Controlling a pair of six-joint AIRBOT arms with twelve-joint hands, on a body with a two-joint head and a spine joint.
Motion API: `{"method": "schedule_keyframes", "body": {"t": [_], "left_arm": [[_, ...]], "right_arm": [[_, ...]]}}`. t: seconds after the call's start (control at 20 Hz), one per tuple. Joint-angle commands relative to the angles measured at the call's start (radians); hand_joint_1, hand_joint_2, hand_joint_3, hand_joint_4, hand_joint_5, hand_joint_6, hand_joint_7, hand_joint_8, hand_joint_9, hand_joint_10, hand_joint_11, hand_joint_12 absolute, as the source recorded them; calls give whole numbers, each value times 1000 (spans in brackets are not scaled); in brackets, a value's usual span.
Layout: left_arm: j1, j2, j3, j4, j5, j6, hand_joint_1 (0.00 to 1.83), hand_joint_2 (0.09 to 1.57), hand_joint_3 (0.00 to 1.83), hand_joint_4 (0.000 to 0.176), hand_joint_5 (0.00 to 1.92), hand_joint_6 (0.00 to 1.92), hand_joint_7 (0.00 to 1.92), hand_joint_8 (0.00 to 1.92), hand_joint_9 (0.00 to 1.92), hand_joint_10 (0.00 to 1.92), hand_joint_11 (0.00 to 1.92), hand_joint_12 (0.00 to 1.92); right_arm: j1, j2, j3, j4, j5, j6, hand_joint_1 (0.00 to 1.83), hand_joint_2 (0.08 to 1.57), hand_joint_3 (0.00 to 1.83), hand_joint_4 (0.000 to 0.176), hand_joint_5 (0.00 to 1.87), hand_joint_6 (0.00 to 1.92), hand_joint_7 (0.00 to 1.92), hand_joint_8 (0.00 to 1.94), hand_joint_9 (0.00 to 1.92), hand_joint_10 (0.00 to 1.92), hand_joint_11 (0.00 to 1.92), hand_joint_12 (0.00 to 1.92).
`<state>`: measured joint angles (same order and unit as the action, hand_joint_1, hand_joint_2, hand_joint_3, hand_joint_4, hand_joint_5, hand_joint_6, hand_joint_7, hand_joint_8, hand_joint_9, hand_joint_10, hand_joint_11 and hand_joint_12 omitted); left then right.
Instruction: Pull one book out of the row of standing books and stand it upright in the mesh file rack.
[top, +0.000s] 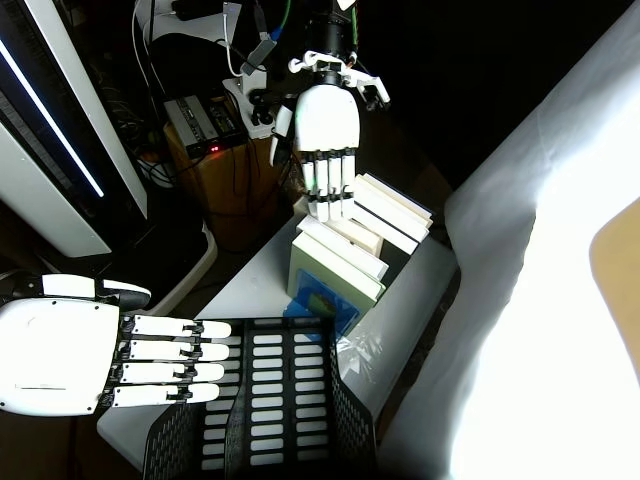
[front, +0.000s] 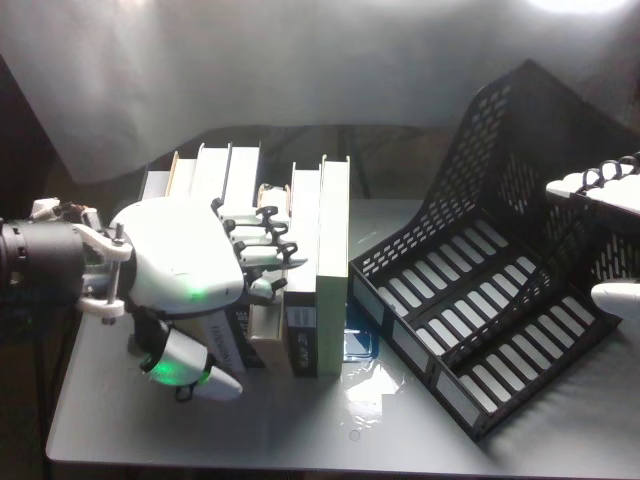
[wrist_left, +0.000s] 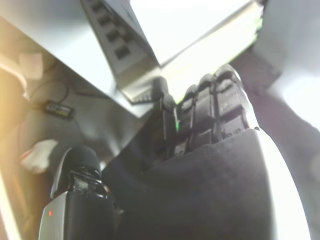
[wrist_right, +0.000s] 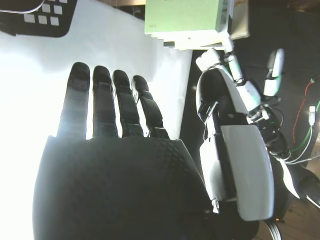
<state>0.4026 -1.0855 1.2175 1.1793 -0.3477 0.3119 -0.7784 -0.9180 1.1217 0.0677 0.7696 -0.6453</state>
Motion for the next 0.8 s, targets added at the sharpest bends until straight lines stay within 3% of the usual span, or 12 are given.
{"method": "schedule_keyframes", "body": {"t": [0.0, 0.05, 0.35, 0.75], "left_arm": [[14, 16, -10, 0, -33, 0, 136, 1117, 1, 0, 586, 60, 0, 0, 0, 0, 0, 0], [22, 22, -17, 0, -43, 0, 181, 1119, 1, 0, 667, 91, 0, 0, 0, 0, 0, 0], [74, 37, -36, -7, -87, 0, 188, 1137, 4, 0, 628, 48, 0, 0, 0, 0, 0, 0], [141, 53, -59, -85, -140, 0, 144, 1112, 0, 0, 600, 9, 0, 0, 0, 0, 0, 0]], "right_arm": [[-2, 9, 1, 17, 119, 5, 404, 1346, 1, 0, 0, 0, 0, 0, 0, 0, 0, 0], [-3, 9, 1, 18, 119, 5, 385, 1344, 1, 0, 0, 0, 0, 0, 0, 0, 0, 0], [-12, 7, 1, 27, 119, 5, 460, 1352, 2, 0, 0, 0, 0, 0, 0, 0, 0, 0], [-15, 6, 1, 32, 119, 6, 475, 1345, 0, 0, 0, 0, 0, 0, 0, 0, 0, 0]]}}
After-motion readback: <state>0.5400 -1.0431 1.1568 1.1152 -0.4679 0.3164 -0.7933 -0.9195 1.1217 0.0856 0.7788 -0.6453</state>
